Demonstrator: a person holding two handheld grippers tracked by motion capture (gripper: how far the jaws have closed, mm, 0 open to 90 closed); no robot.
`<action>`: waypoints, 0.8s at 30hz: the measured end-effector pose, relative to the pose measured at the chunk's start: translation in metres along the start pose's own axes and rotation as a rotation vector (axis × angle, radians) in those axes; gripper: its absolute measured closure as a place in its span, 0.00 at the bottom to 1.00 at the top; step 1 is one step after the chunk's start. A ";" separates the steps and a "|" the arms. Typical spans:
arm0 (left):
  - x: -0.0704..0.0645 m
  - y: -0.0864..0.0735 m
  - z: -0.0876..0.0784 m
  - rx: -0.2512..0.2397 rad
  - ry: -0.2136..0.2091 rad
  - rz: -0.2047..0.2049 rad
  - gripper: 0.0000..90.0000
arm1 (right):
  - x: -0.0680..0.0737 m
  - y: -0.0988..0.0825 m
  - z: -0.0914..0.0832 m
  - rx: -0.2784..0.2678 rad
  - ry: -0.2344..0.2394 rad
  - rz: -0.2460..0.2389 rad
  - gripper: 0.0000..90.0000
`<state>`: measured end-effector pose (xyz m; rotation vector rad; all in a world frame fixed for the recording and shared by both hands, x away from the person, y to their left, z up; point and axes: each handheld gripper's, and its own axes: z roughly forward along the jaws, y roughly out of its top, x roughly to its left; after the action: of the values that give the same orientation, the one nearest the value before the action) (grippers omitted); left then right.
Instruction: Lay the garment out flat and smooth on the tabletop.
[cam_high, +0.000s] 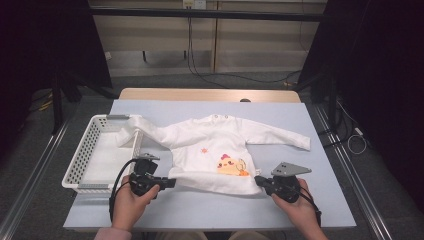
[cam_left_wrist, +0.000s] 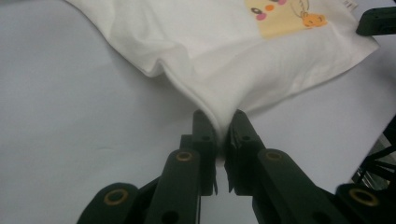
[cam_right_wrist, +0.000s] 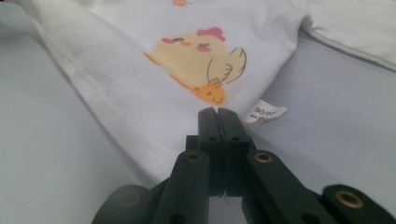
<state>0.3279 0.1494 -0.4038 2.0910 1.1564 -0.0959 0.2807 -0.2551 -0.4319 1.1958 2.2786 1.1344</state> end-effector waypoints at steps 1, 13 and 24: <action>-0.001 -0.001 -0.002 0.002 -0.006 -0.002 0.93 | 0.001 0.000 -0.002 -0.008 0.002 0.002 1.00; -0.001 -0.021 -0.013 0.038 -0.014 -0.002 0.93 | 0.015 -0.007 -0.015 0.011 0.048 -0.017 1.00; 0.001 -0.021 -0.009 0.040 0.017 -0.009 0.86 | 0.005 -0.005 -0.006 0.005 0.005 -0.025 0.78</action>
<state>0.3104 0.1624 -0.4096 2.1260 1.1828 -0.1066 0.2717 -0.2560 -0.4316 1.1648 2.2951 1.1243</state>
